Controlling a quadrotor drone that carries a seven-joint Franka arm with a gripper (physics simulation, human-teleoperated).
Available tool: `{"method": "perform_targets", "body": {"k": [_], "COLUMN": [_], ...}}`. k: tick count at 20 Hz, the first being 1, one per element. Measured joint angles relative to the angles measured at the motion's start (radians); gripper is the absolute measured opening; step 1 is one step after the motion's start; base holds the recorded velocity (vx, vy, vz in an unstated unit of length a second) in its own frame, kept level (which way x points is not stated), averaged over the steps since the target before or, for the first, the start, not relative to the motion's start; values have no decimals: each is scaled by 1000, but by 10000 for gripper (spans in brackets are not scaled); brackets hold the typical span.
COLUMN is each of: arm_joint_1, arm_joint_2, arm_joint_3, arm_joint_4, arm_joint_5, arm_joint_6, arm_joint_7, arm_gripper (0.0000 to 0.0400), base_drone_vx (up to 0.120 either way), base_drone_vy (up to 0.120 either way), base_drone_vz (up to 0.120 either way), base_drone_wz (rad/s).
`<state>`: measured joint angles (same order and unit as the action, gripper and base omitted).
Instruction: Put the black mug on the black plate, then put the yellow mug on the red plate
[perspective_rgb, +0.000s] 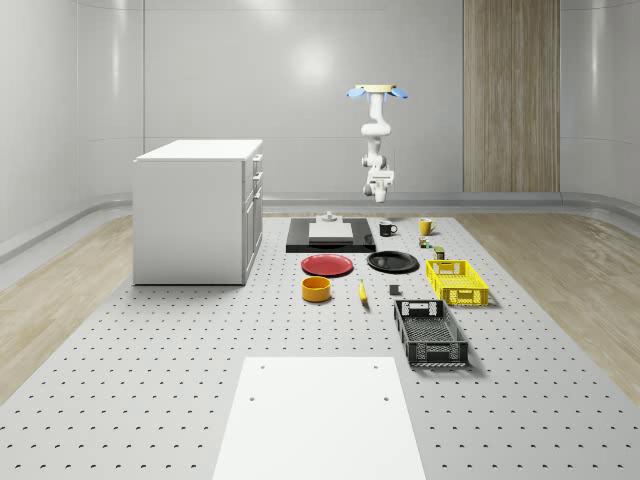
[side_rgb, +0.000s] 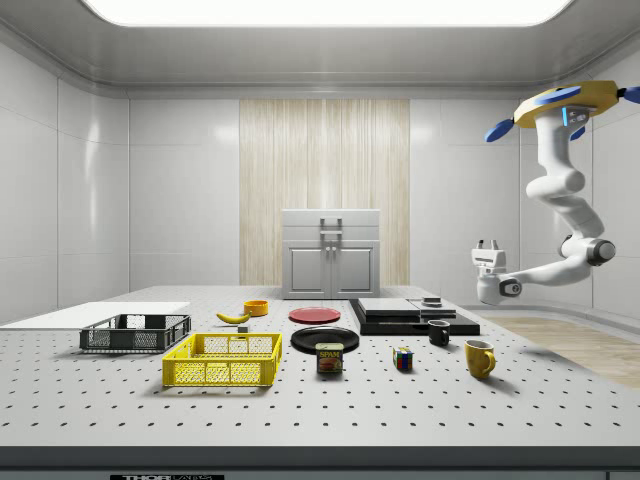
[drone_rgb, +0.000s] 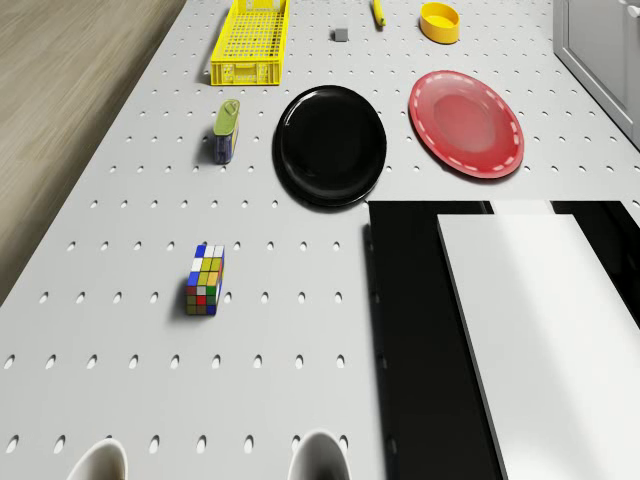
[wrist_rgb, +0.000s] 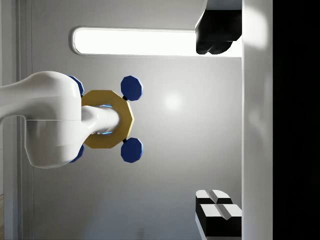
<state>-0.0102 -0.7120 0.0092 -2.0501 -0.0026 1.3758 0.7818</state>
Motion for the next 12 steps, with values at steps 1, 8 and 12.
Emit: {"method": "perform_targets", "body": {"k": [1,8,12], "arm_joint_1": [0,-4,-9], "arm_joint_2": [-1,-4,-7], "arm_joint_3": [1,13,29], "arm_joint_4": [-1,-4,-7], "arm_joint_5": [-1,-17,-40], "arm_joint_6": [1,6,9], "arm_joint_7": [0,2,5], "arm_gripper": [400,400,400], "base_drone_vx": [120,74,30], "base_drone_vy": [0,0,0], "base_drone_vz": [0,0,0], "base_drone_wz": [0,0,0]}}
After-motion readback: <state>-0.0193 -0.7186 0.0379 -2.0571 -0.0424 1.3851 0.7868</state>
